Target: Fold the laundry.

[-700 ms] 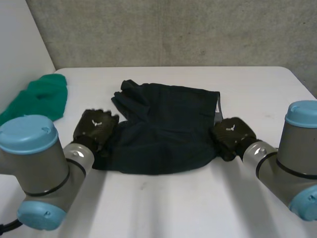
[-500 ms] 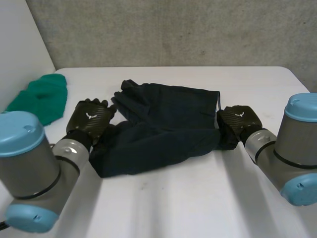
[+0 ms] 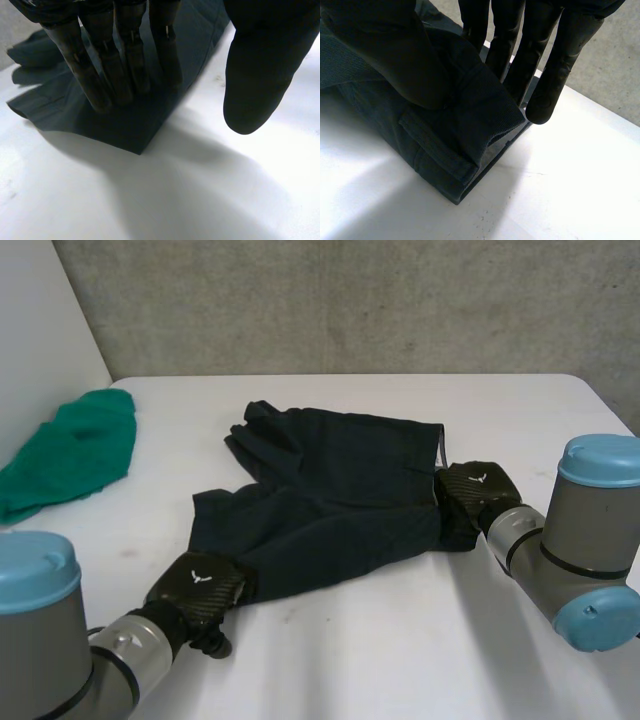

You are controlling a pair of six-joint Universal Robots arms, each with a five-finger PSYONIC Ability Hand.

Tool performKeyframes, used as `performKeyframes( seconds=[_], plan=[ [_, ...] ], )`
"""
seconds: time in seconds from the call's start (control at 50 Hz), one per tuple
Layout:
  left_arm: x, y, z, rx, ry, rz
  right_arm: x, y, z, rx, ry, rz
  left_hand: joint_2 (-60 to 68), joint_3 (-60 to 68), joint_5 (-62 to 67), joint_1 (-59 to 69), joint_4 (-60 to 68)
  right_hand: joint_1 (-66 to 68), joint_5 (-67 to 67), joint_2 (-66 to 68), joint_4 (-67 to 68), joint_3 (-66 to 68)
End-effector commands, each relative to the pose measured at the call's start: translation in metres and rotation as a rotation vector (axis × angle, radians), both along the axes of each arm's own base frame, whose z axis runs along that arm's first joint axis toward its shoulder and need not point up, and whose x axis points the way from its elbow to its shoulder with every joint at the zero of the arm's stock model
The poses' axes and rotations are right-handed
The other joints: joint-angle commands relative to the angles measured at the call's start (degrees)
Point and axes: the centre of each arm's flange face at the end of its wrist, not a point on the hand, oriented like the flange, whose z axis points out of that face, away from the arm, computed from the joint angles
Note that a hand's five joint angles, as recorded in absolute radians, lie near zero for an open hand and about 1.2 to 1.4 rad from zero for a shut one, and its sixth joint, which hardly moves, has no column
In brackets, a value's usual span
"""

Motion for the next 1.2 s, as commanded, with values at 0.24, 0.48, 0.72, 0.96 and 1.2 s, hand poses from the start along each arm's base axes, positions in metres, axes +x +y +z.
performKeyframes(
  seconds=[0.24, 0.48, 0.72, 0.96, 1.2],
  plan=[
    [-0.014, -0.072, -0.014, -0.123, 0.014, 0.107, -0.001, 0.004, 0.000, 0.007, 0.004, 0.003, 1.95, 1.77, 2.01, 2.05, 1.95, 23.82, 13.40, 12.81, 11.91, 12.52],
    [-0.026, -0.097, -0.024, -0.196, -0.080, 0.046, 0.000, 0.003, -0.001, 0.007, 0.005, 0.008, 1.78, 1.60, 1.84, 1.88, 1.78, 23.82, 13.40, 12.81, 11.91, 12.52],
    [-0.034, -0.117, -0.034, -0.227, -0.087, 0.039, 0.000, 0.002, -0.002, 0.006, 0.006, 0.010, 2.12, 1.93, 2.17, 2.21, 2.12, 23.82, 13.40, 12.81, 11.91, 12.52],
    [-0.040, -0.130, -0.036, -0.245, -0.079, 0.045, 0.000, 0.001, -0.002, 0.004, 0.007, 0.011, 22.78, 22.60, 22.84, 22.88, 22.78, 23.82, 13.40, 12.81, 11.91, 12.52],
    [-0.034, -0.124, 0.015, -0.326, -0.029, 0.067, -0.001, 0.002, 0.009, -0.071, 0.145, 0.063, 43.81, 43.63, 43.87, 43.91, 43.81, 23.82, 13.40, 12.81, 11.91, 12.52]
  ],
)
